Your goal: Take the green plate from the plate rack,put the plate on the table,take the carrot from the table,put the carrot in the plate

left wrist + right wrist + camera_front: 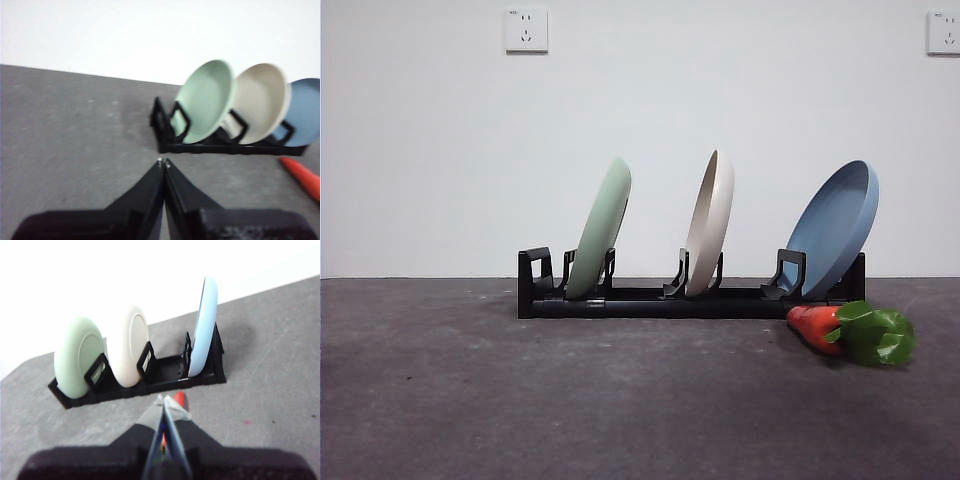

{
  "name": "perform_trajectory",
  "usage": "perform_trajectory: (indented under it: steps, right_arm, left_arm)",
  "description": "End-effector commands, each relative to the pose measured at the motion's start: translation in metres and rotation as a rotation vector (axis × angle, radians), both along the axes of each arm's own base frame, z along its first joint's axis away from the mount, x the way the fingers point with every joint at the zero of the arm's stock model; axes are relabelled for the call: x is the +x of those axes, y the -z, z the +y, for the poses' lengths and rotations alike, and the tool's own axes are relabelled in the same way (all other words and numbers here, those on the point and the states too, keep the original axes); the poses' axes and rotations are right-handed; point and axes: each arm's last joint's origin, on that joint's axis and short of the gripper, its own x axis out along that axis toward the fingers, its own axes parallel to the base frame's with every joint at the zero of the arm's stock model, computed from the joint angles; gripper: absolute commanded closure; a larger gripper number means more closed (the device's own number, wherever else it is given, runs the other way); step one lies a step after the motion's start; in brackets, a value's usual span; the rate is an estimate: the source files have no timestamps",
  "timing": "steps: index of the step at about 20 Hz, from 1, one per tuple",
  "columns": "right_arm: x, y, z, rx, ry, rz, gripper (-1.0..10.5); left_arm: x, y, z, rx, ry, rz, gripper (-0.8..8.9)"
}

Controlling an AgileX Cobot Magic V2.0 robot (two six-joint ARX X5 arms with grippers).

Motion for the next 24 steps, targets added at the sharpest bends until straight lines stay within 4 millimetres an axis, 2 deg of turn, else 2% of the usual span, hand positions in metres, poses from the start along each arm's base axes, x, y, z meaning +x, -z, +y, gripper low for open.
perform_trajectory:
  steps: [1,8,12,18,22,23,24]
  right_arm:
    - [-0.004,-0.027,0.001,-0.043,-0.062,0.005,9.6]
    - [-0.005,-0.074,0.005,-0.141,-0.224,0.174,9.6]
    - [-0.004,-0.088,0.007,-0.182,-0.33,0.298,9.6]
    - [-0.003,-0.09,0.009,-0.2,-0.448,0.453,9.6]
    - [-0.003,-0.087,0.009,-0.199,-0.45,0.488,9.3]
    - [-0.003,-0.087,0.009,-0.2,-0.449,0.488,8.7]
    - [-0.003,-0.087,0.009,-0.199,-0.448,0.49,6.8]
  left_arm:
    - [-0.007,-0.025,-0.001,-0.012,0.048,-0.02,8.21]
    - [-0.017,-0.071,-0.004,0.003,0.188,0.041,8.21]
    - [-0.02,-0.089,-0.006,0.018,0.288,0.103,8.21]
    - [-0.022,-0.103,-0.008,0.056,0.409,0.233,8.21]
    - [-0.02,-0.104,-0.009,0.062,0.421,0.301,8.05]
    - [-0.019,-0.104,-0.009,0.062,0.421,0.303,7.56]
    - [-0.018,-0.104,-0.009,0.059,0.418,0.307,6.01]
